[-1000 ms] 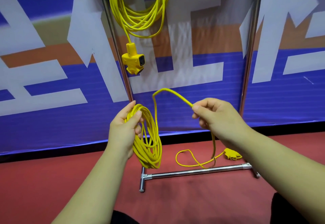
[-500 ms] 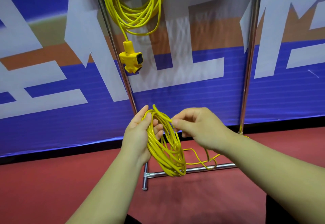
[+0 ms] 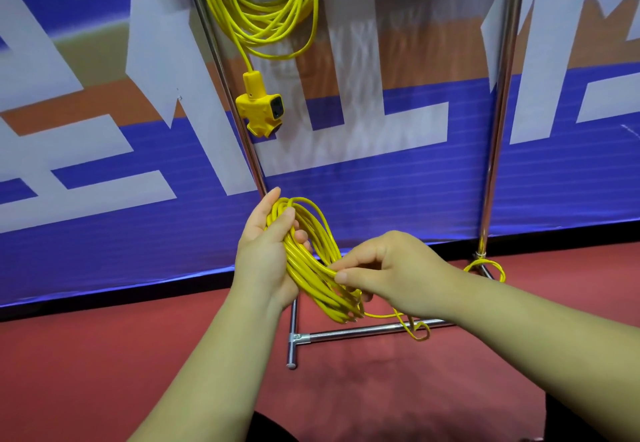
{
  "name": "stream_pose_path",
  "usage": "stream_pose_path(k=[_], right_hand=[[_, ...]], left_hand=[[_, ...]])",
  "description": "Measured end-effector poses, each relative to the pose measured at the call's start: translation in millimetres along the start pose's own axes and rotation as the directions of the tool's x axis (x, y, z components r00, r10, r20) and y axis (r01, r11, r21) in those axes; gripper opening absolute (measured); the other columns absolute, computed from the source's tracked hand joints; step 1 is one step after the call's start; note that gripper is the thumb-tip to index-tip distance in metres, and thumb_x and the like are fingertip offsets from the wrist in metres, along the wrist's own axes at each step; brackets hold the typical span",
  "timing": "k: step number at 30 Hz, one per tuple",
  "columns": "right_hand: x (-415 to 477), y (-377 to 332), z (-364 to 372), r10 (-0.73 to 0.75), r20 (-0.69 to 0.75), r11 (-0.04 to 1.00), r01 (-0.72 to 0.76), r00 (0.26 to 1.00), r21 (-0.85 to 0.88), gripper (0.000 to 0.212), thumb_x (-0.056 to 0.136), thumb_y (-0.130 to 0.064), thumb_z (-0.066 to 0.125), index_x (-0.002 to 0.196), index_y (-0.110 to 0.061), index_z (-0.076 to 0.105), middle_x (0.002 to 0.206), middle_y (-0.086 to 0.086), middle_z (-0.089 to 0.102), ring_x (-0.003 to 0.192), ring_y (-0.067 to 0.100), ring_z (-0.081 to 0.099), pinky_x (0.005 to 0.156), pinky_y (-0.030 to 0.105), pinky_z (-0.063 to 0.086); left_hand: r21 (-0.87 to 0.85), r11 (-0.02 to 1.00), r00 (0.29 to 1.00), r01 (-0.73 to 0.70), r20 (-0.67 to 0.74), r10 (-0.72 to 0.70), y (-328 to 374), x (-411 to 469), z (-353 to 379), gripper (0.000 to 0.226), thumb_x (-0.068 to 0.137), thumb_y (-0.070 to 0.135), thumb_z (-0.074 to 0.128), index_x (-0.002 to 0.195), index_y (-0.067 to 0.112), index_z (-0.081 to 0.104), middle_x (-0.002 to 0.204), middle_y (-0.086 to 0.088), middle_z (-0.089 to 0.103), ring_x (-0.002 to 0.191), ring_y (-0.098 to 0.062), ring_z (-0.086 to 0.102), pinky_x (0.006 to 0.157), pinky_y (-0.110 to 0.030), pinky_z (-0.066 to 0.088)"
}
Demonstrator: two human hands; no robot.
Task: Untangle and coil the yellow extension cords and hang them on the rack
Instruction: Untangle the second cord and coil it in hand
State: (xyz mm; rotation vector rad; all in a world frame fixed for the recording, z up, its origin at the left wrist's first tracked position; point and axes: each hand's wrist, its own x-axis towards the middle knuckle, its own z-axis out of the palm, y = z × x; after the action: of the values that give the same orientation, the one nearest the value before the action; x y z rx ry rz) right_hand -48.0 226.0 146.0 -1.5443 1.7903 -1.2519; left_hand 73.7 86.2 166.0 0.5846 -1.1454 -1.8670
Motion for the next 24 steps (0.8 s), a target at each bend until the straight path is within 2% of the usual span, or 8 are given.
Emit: stream_pose_path(k=[4, 7, 10, 15, 18, 20, 22, 24], right_hand=[[-4.3, -0.5, 0.8, -0.045, 0.089, 0.998, 0.040, 0.995, 0.050, 0.029, 0.096, -0.014, 0.064, 0.119, -0.030, 0.072, 0.080, 0.000, 0.074, 0.061, 0.004, 0.063, 0.066, 0.011, 0.047], [-5.6, 4.2, -1.2, -0.002, 0.146, 0.995, -0.014, 0.989, 0.103, 0.032, 0.098, -0.011, 0.060, 0.125, -0.027, 0.069, 0.076, -0.004, 0.069, 0.063, 0.005, 0.061, 0.065, 0.011, 0.045], [-4.7, 14.9, -4.7, 0.049, 0.198, 0.987, -0.077, 0.979, 0.139, 0.031, 0.099, -0.016, 0.059, 0.123, -0.032, 0.070, 0.077, -0.004, 0.069, 0.067, 0.009, 0.060, 0.069, 0.026, 0.048], [-3.9, 43.1, -18.3, 0.210, 0.276, 0.949, -0.263, 0.938, 0.175, 0.028, 0.100, -0.019, 0.058, 0.122, -0.032, 0.070, 0.082, 0.000, 0.070, 0.074, 0.012, 0.063, 0.074, 0.040, 0.044], [-5.7, 62.7, -22.7, 0.297, 0.308, 0.933, -0.344, 0.904, 0.108, 0.021, 0.093, -0.036, 0.066, 0.110, -0.026, 0.074, 0.085, 0.005, 0.072, 0.078, 0.015, 0.063, 0.079, 0.042, 0.046], [-4.6, 71.8, -22.6, 0.347, 0.275, 0.927, -0.372, 0.897, 0.045, 0.040, 0.083, -0.054, 0.069, 0.095, -0.016, 0.073, 0.081, 0.005, 0.071, 0.074, 0.018, 0.056, 0.076, 0.041, 0.043], [-1.3, 77.0, -20.3, 0.399, 0.226, 0.909, -0.416, 0.889, 0.033, 0.050, 0.079, -0.057, 0.072, 0.085, -0.008, 0.067, 0.073, 0.005, 0.069, 0.068, 0.018, 0.053, 0.071, 0.039, 0.041], [3.3, 78.3, -16.8, 0.439, 0.154, 0.895, -0.447, 0.885, 0.019, 0.043, 0.077, -0.054, 0.076, 0.076, -0.013, 0.064, 0.064, 0.001, 0.062, 0.061, 0.019, 0.051, 0.063, 0.036, 0.042]], left_hand=[[-0.044, 0.999, 1.000, -0.024, -0.016, 0.023, 8.6, 2.4, -5.2, 0.045, 0.100, 0.003, 0.052, 0.138, 0.026, 0.052, 0.072, -0.003, 0.054, 0.051, -0.010, 0.049, 0.046, -0.022, 0.045], [-0.071, 0.997, 0.998, -0.032, -0.053, 0.029, 15.1, 4.8, -10.5, 0.049, 0.099, 0.008, 0.056, 0.144, 0.026, 0.048, 0.074, -0.002, 0.054, 0.050, -0.008, 0.048, 0.045, -0.021, 0.044], [-0.115, 0.993, 0.997, -0.038, -0.070, 0.030, 23.1, 6.7, -18.2, 0.051, 0.100, 0.008, 0.054, 0.147, 0.027, 0.045, 0.076, -0.002, 0.055, 0.050, -0.006, 0.047, 0.046, -0.019, 0.044], [-0.170, 0.982, 0.996, -0.076, -0.048, 0.069, 37.7, 8.2, -29.6, 0.046, 0.101, 0.003, 0.048, 0.143, 0.023, 0.050, 0.074, -0.003, 0.055, 0.051, -0.006, 0.050, 0.047, -0.019, 0.047], [-0.162, 0.981, 0.994, -0.103, -0.045, 0.097, 41.8, 6.0, -32.2, 0.039, 0.100, 0.001, 0.047, 0.134, 0.019, 0.056, 0.070, -0.002, 0.058, 0.054, -0.007, 0.056, 0.050, -0.022, 0.052], [-0.179, 0.980, 0.996, -0.091, -0.030, 0.087, 42.6, 4.2, -33.2, 0.036, 0.100, 0.001, 0.047, 0.130, 0.019, 0.057, 0.072, -0.003, 0.057, 0.053, -0.007, 0.054, 0.049, -0.021, 0.051], [-0.190, 0.980, 0.999, -0.053, -0.005, 0.053, 42.1, 2.8, -33.8, 0.034, 0.100, 0.002, 0.047, 0.128, 0.020, 0.058, 0.075, -0.004, 0.054, 0.050, -0.005, 0.051, 0.046, -0.019, 0.048], [-0.157, 0.987, 0.999, -0.018, 0.027, 0.023, 39.9, 1.0, -33.1, 0.033, 0.101, 0.004, 0.048, 0.127, 0.021, 0.058, 0.076, -0.005, 0.054, 0.048, -0.005, 0.048, 0.044, -0.018, 0.045]])
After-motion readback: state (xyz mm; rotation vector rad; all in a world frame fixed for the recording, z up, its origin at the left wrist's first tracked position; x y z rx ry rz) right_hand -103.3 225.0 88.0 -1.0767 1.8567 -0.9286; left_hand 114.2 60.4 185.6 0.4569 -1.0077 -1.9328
